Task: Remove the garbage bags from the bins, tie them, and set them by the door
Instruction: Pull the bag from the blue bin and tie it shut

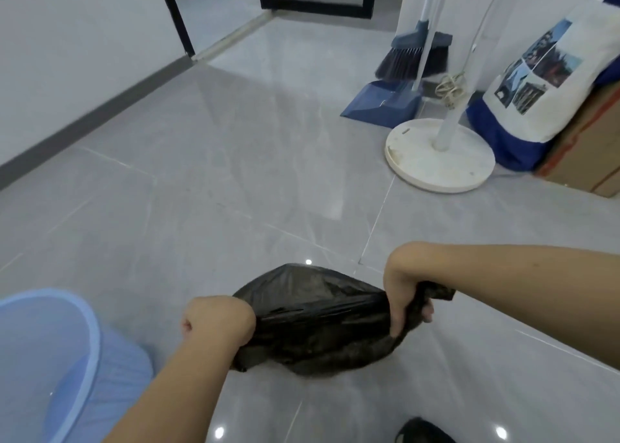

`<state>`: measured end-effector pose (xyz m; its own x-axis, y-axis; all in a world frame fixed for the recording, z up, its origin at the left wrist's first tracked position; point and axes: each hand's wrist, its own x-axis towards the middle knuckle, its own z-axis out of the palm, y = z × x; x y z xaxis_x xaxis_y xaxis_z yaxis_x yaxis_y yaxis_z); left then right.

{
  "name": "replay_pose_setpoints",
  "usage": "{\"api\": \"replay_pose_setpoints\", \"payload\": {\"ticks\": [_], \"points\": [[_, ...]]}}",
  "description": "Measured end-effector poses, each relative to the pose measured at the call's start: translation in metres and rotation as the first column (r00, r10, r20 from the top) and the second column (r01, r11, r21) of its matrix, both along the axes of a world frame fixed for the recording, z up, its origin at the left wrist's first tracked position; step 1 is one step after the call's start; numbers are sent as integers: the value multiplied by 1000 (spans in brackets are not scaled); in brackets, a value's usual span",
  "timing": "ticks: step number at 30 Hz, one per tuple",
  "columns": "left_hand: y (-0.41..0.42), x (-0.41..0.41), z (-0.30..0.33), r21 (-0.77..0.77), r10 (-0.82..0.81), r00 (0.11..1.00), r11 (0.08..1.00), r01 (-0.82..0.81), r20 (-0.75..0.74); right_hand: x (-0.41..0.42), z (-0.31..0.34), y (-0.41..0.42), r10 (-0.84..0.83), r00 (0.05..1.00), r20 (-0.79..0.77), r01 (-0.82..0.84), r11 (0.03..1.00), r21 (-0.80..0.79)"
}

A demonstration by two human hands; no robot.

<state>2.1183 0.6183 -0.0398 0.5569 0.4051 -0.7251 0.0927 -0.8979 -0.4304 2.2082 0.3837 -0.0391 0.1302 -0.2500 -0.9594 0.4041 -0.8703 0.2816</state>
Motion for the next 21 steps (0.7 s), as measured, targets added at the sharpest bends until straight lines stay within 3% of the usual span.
{"api": "replay_pose_setpoints", "payload": {"ticks": [2,4,6,8,10,12,13,15,17,19,21], "points": [[4,1,4,35,111,993,993,-110,-28,12,-1,-1,152,988,-15,-152,988,-33],[13,10,8,-27,217,975,976,-216,44,36,15,4,116,976,183,-140,983,121],[23,29,20,-120,222,943,973,-198,246,69,46,14,-12,898,441,-135,944,300],[29,51,44,-169,217,823,974,-149,525,97,81,22,-65,731,680,-257,896,361],[32,72,67,-195,244,635,970,-147,733,115,103,23,-120,489,864,-402,848,345],[30,79,73,-199,243,497,970,-140,833,121,103,17,-221,299,928,-474,810,345],[27,77,67,-206,250,474,968,-143,844,122,95,13,-291,263,920,-478,789,386],[18,65,45,-227,291,520,956,-184,803,121,65,6,-416,303,857,-403,759,511],[9,49,12,-253,368,633,930,-268,681,112,18,1,-448,394,802,-270,778,567],[2,35,-22,-252,396,763,918,-307,511,100,-32,0,-420,540,730,-122,819,561],[2,28,-49,-300,458,833,879,-372,309,83,-67,1,-453,707,544,58,803,593]]}}
